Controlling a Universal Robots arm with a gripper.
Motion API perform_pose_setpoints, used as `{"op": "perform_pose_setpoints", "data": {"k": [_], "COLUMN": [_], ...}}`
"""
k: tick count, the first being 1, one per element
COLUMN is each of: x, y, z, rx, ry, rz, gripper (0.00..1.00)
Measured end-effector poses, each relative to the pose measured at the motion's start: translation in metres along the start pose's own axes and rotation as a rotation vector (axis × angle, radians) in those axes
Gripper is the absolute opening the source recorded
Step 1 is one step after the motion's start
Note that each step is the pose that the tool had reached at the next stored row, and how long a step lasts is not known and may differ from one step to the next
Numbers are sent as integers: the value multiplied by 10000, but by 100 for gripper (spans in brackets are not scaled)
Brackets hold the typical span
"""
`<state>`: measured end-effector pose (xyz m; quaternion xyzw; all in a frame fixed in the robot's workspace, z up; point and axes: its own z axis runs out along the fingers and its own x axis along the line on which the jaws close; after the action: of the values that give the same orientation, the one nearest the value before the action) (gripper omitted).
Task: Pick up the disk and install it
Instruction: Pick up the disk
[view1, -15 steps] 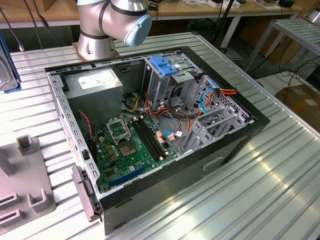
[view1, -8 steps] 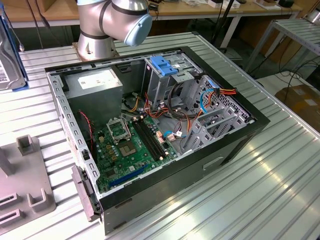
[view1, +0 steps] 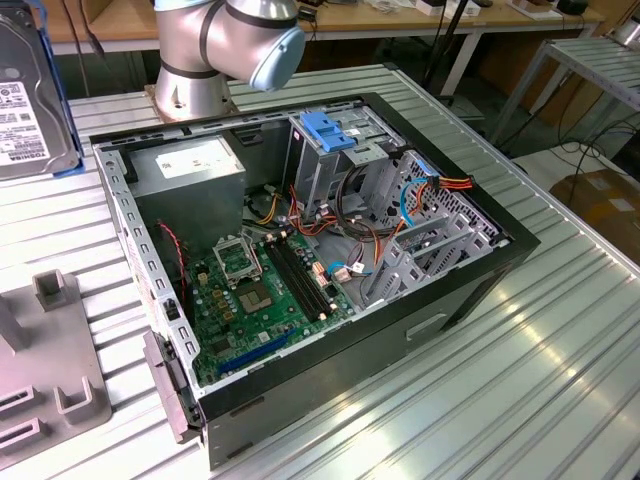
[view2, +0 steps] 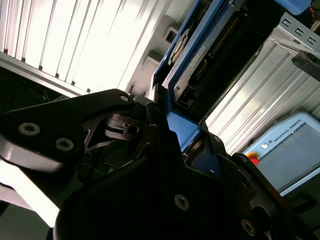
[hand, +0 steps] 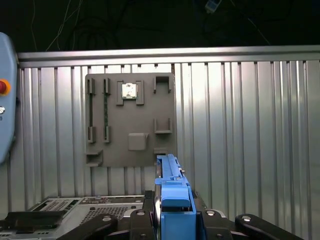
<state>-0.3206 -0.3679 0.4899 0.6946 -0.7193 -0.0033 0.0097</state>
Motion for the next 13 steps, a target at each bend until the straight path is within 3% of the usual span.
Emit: {"op": "perform_pose_setpoints", "data": {"k": [13], "x": [-9], "y": [-274], "z": [-5], "rx": [-10], "ry": [0], "rz": [28], "gripper": [37]}}
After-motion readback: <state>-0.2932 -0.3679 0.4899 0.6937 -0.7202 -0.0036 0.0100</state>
